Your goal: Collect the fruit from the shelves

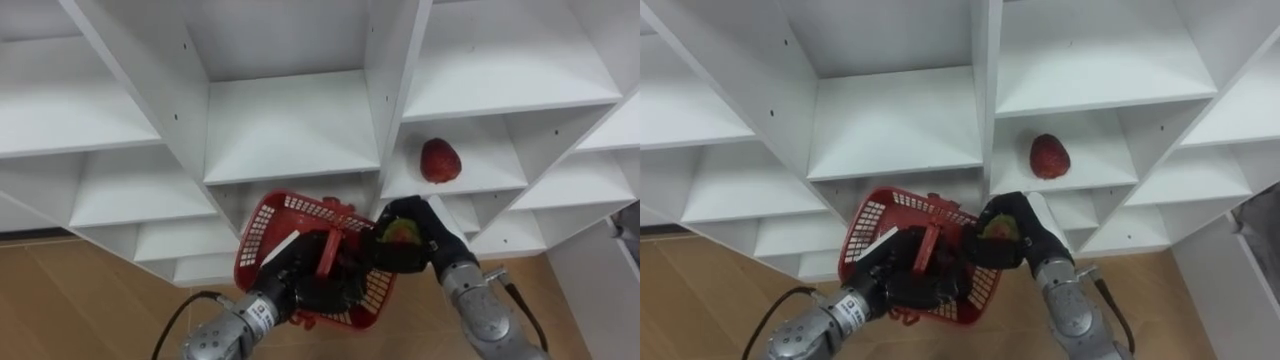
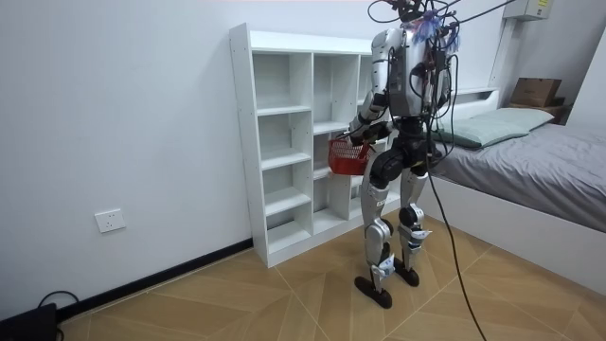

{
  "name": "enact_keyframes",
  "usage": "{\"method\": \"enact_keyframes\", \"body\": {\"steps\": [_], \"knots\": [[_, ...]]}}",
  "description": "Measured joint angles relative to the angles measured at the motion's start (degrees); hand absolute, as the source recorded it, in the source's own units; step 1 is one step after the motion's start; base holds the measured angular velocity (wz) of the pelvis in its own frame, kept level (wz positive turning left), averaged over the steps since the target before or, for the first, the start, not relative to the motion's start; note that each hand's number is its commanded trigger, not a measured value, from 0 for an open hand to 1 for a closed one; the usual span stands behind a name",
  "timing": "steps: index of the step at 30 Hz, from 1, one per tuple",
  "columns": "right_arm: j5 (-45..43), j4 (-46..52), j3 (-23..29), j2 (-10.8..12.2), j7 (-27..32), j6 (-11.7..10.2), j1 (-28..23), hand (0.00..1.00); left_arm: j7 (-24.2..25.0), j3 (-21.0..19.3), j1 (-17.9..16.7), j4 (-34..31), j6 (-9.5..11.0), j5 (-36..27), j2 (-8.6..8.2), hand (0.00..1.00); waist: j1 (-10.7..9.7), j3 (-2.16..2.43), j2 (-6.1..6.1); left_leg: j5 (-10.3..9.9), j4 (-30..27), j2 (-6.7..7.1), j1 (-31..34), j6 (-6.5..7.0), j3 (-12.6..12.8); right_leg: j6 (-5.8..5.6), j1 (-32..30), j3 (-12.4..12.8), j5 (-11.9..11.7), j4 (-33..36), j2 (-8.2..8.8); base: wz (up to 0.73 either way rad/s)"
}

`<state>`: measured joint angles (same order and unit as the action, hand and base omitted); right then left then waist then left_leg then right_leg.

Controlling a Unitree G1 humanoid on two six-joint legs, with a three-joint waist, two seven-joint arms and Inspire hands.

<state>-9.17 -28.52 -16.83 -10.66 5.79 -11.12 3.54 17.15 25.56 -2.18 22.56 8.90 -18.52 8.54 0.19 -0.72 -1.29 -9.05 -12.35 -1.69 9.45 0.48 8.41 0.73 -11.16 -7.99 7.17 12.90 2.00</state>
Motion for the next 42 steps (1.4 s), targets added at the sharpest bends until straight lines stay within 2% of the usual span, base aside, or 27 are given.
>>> {"method": "enact_keyframes", "body": {"steps": [8,15,18,19,21,22,23,24,25,35,42], "knots": [[1.7,0.0,-1.1,1.1,0.9,0.0,1.2,1.0,1.0,1.7,0.2,0.0,-0.1,-0.2,-0.34,1.0,-0.1,-0.01,0.02,0.0,-0.4,-0.07,0.2,0.0,0.2,0.0,-0.2,0.1,0.0,0.2,0.01,0.0],[6.8,0.0,-2.5,1.3,1.7,0.0,1.4,1.0,0.9,2.9,0.4,0.0,-0.1,-5.1,0.04,1.0,-0.2,-0.02,-0.09,0.0,-1.1,-0.09,0.5,0.01,0.2,0.03,-0.2,0.0,0.0,0.7,0.1,0.0],[7.3,0.3,-2.3,2.1,1.6,0.0,1.4,1.0,0.9,2.7,0.4,0.0,-0.1,-5.7,-0.52,1.0,-0.3,0.12,-0.47,0.0,-1.3,-0.15,1.2,0.01,0.1,0.06,-0.9,0.0,0.0,1.0,0.03,0.04],[7.4,0.4,-2.3,2.1,1.6,0.0,1.4,0.95,0.9,2.7,0.3,-0.1,-0.1,-5.8,-0.6,1.0,-0.3,0.18,-0.58,0.0,-1.3,-0.17,1.3,0.01,0.1,0.07,-1.0,0.0,0.0,1.0,0.03,0.0],[8.2,0.4,-2.3,2.1,1.6,0.0,1.4,0.73,0.9,2.9,0.3,-0.1,-0.1,-6.6,-0.64,1.0,-0.3,0.26,-0.87,0.0,-1.3,-0.2,1.3,0.01,0.2,0.08,-1.1,0.0,0.0,1.1,0.0,0.0],[8.9,0.4,-2.5,2.1,1.6,0.0,1.4,0.67,0.9,2.9,0.3,-0.1,-0.1,-6.9,-0.68,1.0,-0.3,0.36,-1.04,0.0,-1.2,-0.22,1.3,0.0,0.2,0.08,-1.1,0.0,0.0,1.1,-0.04,0.0],[9.1,0.4,-2.6,2.1,1.6,0.0,1.4,0.49,0.8,2.9,0.3,-0.1,-0.1,-7.2,-0.7,1.0,-0.3,0.41,-1.17,0.0,-1.2,-0.24,1.2,0.0,0.2,0.08,-1.0,0.0,0.0,1.1,-0.06,0.0],[9.4,0.4,-2.6,2.1,1.6,0.0,1.4,0.13,0.8,3.0,0.3,-0.1,-0.1,-7.4,-0.71,1.0,-0.4,0.42,-1.33,0.0,-1.2,-0.25,1.2,0.0,0.2,0.1,-0.9,0.0,0.0,1.0,-0.07,0.0],[9.7,0.4,-2.7,2.1,1.6,0.0,1.4,0.02,0.7,3.1,0.3,-0.1,-0.1,-7.7,-0.71,1.0,-0.4,0.4,-1.39,0.0,-1.2,-0.25,1.1,0.0,0.2,0.11,-0.9,0.0,0.0,1.0,-0.07,0.0],[11.0,0.4,-2.9,2.1,1.6,0.0,1.4,0.0,-0.5,4.0,0.3,-0.1,-0.1,-9.0,-0.54,1.0,-0.4,-0.07,-1.88,0.0,-1.0,-0.29,1.1,0.0,0.3,0.11,-1.0,0.1,0.0,0.8,-0.09,0.0],[11.5,0.4,-2.9,2.4,1.0,-0.2,1.5,0.0,-0.6,4.0,0.4,-0.1,-0.1,-8.8,-0.25,1.0,-0.3,-0.46,-1.34,0.0,-0.6,-0.22,1.0,0.0,0.3,0.11,-1.1,0.1,0.0,0.5,-0.06,0.0]]}}
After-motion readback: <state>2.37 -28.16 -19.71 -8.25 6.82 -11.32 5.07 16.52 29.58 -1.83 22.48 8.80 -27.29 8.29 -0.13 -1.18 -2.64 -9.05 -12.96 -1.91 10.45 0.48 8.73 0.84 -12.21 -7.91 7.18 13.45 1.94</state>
